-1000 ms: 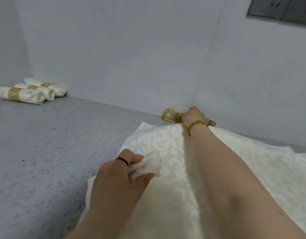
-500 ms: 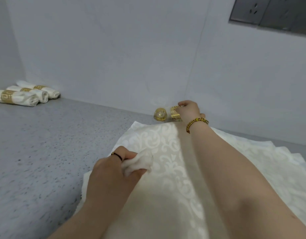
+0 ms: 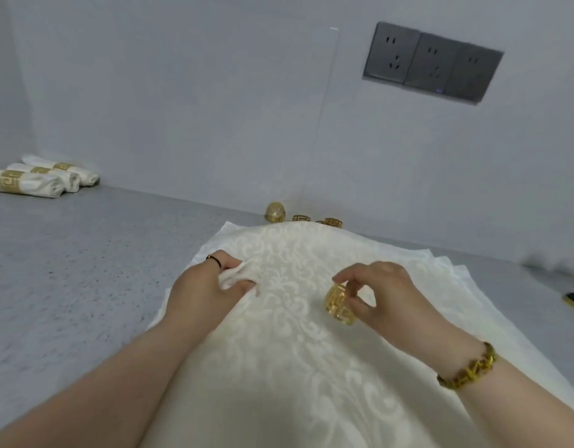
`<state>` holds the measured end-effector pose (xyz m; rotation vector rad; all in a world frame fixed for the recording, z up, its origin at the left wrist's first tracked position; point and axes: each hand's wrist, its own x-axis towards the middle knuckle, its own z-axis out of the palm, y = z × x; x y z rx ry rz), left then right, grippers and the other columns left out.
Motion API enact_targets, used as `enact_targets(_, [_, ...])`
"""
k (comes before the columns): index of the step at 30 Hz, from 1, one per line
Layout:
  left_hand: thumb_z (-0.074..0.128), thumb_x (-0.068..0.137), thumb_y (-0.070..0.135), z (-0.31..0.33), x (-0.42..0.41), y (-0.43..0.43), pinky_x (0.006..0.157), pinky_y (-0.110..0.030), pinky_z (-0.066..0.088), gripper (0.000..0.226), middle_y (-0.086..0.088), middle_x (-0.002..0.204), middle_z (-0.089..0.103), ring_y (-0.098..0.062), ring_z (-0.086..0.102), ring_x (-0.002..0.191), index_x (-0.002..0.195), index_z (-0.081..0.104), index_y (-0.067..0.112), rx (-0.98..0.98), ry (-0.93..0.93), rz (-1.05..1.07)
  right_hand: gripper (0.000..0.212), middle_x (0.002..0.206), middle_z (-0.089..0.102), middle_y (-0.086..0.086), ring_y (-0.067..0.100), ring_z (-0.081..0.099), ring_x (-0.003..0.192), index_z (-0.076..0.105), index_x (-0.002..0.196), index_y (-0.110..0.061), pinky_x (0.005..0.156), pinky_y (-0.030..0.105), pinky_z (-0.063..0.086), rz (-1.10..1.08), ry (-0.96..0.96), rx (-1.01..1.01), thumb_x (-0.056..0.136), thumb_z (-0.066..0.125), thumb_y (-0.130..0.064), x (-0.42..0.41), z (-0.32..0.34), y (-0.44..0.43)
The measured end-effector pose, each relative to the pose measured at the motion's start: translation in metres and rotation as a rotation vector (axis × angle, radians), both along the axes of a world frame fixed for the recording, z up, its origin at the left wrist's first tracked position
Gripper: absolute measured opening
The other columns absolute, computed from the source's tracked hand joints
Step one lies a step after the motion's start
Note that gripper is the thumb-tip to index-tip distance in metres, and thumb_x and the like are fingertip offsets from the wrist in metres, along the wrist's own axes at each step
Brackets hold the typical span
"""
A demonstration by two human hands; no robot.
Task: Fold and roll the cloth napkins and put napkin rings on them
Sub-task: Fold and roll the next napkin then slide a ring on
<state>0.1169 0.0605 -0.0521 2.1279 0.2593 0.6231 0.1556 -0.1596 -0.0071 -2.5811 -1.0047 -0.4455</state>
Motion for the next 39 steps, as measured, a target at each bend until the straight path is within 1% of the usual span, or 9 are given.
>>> enact_targets(2, [0.071,0.077,0.024,0.005,-0.006,-0.006,0.066,-0.02,0.035,0.027,0.021,0.077,0.051,-0.011,0.053,0.08,0.072,0.046,0.034,-0.034,0.014,-0.026,0.026,0.065,0.061,-0.014,0.013,0.061,0.069,0.068,0.088,-0.021,0.076,0.011,0.028,-0.011,-0.066,-0.078,0.064,0.063,-0.014,-0.021,-0.016,-0.015])
enact_targets(5, [0.073,0.075,0.022,0.015,-0.016,-0.016,0.069,-0.021,0.035,0.024,0.015,0.081,0.056,-0.012,0.054,0.086,0.073,0.05,0.031,-0.047,0.053,-0.095,0.03,0.087,0.054,-0.017,0.013,0.047,0.093,0.06,0.111,-0.025,0.083,0.005,0.022,-0.068,0.127,-0.141,0.082,0.055,-0.022,-0.044,-0.025,-0.024])
enact_targets(8, [0.073,0.074,0.022,0.026,-0.028,-0.03,0.059,-0.013,0.033,0.021,0.015,0.079,0.054,0.0,0.05,0.073,0.074,0.053,0.027,0.003,0.089,-0.194,0.049,0.128,0.039,-0.011,0.009,0.034,0.12,0.04,0.131,-0.029,0.089,0.012,0.016,-0.126,0.157,-0.052,0.086,0.058,-0.032,-0.049,-0.025,-0.03])
enact_targets(11, [0.074,0.073,0.024,0.028,-0.034,-0.045,0.057,-0.014,0.033,0.022,0.015,0.078,0.052,0.004,0.046,0.068,0.074,0.052,0.028,0.047,0.123,-0.241,0.063,0.142,0.028,-0.007,0.016,0.025,0.13,0.027,0.139,-0.027,0.102,0.024,0.02,-0.248,0.225,-0.067,0.085,0.057,-0.037,-0.047,-0.022,-0.027])
enact_targets(14, [0.073,0.072,0.029,0.014,-0.033,-0.052,0.06,-0.016,0.037,0.021,0.014,0.083,0.054,-0.005,0.051,0.076,0.074,0.052,0.03,0.099,0.191,-0.194,0.053,0.127,0.046,-0.002,0.018,0.044,0.117,0.033,0.133,-0.024,0.094,0.028,0.038,-0.269,0.455,-0.087,0.084,0.054,-0.028,-0.043,-0.027,-0.025])
enact_targets(18, [0.068,0.073,0.034,0.0,-0.029,-0.053,0.063,-0.015,0.037,0.017,0.018,0.081,0.054,-0.003,0.053,0.076,0.081,0.055,0.027,0.199,0.266,-0.109,0.033,0.101,0.05,-0.004,0.016,0.05,0.095,0.042,0.106,-0.024,0.075,0.025,0.04,-0.244,0.458,-0.043,0.078,0.06,-0.026,-0.04,-0.031,-0.027])
enact_targets(26, [0.076,0.068,0.028,0.0,-0.03,-0.059,0.071,-0.025,0.043,0.023,0.019,0.083,0.058,-0.009,0.057,0.083,0.072,0.054,0.033,0.007,0.106,-0.106,0.041,0.087,0.064,-0.008,-0.008,0.06,0.069,0.051,0.095,-0.024,0.065,0.009,0.047,-0.029,0.658,0.889,0.07,0.074,-0.001,-0.061,-0.038,-0.004])
enact_targets(35, [0.079,0.063,0.004,0.002,-0.04,-0.078,0.053,-0.002,0.04,0.026,0.01,0.061,0.065,0.01,0.058,0.059,0.065,0.062,0.023,-0.257,-0.082,-0.224,0.042,0.069,0.067,-0.01,-0.006,0.061,0.061,0.049,0.092,-0.021,0.059,0.008,0.046,0.052,0.671,1.042,0.071,0.069,0.009,-0.065,-0.041,0.004])
enact_targets(39, [0.078,0.063,0.0,0.004,-0.043,-0.077,0.051,-0.001,0.04,0.028,0.02,0.054,0.064,0.012,0.058,0.055,0.064,0.061,0.022,-0.243,-0.044,-0.328,0.036,0.085,0.063,-0.005,-0.004,0.06,0.063,0.051,0.096,-0.017,0.062,0.011,0.048,0.084,0.781,0.91,0.073,0.071,0.004,-0.065,-0.038,0.0])
